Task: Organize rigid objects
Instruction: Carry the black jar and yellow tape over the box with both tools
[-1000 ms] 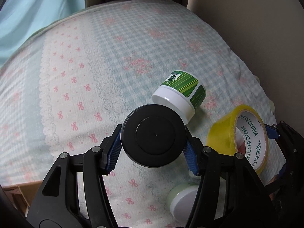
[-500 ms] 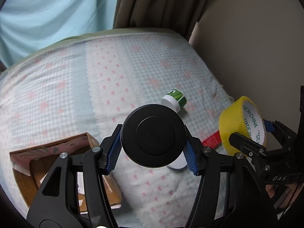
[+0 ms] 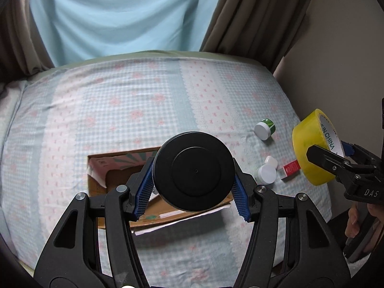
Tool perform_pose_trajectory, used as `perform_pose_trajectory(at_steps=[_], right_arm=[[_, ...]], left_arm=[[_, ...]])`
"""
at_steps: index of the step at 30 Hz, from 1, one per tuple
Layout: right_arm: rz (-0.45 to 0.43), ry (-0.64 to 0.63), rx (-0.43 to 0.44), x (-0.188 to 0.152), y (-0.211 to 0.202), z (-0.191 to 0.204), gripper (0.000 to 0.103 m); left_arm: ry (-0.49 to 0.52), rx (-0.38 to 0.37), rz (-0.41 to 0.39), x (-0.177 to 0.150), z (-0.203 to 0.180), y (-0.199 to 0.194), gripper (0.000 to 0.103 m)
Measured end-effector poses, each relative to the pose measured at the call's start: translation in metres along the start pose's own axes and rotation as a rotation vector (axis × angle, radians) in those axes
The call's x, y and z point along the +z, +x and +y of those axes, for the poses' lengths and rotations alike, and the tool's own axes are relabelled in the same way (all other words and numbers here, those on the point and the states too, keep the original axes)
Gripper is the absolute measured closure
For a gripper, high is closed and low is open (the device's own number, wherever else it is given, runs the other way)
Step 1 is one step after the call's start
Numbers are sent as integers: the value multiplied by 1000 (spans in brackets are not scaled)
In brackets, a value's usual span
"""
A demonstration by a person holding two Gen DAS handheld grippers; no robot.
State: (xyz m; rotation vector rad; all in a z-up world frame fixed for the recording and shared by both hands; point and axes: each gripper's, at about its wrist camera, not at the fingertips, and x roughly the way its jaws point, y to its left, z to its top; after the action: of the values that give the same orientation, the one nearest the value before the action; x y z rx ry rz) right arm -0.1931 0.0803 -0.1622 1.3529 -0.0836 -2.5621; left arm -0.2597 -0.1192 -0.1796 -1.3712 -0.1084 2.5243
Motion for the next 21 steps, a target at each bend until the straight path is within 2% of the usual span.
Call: perform_pose_trajectory(at_steps=[6, 11, 16, 21], right_arm=[[20, -33, 33, 3, 14, 73, 6], [51, -34, 32, 6, 33, 113, 6], [94, -22, 42, 4, 61, 139, 6], [202, 11, 49, 0, 111, 152, 6]], left_arm=[[-10, 10, -4, -7, 64, -19, 48], [-21, -4, 19, -14, 109, -16, 48], [12, -7, 77, -19, 139, 17, 48], [37, -22, 147, -27, 154, 59, 48]])
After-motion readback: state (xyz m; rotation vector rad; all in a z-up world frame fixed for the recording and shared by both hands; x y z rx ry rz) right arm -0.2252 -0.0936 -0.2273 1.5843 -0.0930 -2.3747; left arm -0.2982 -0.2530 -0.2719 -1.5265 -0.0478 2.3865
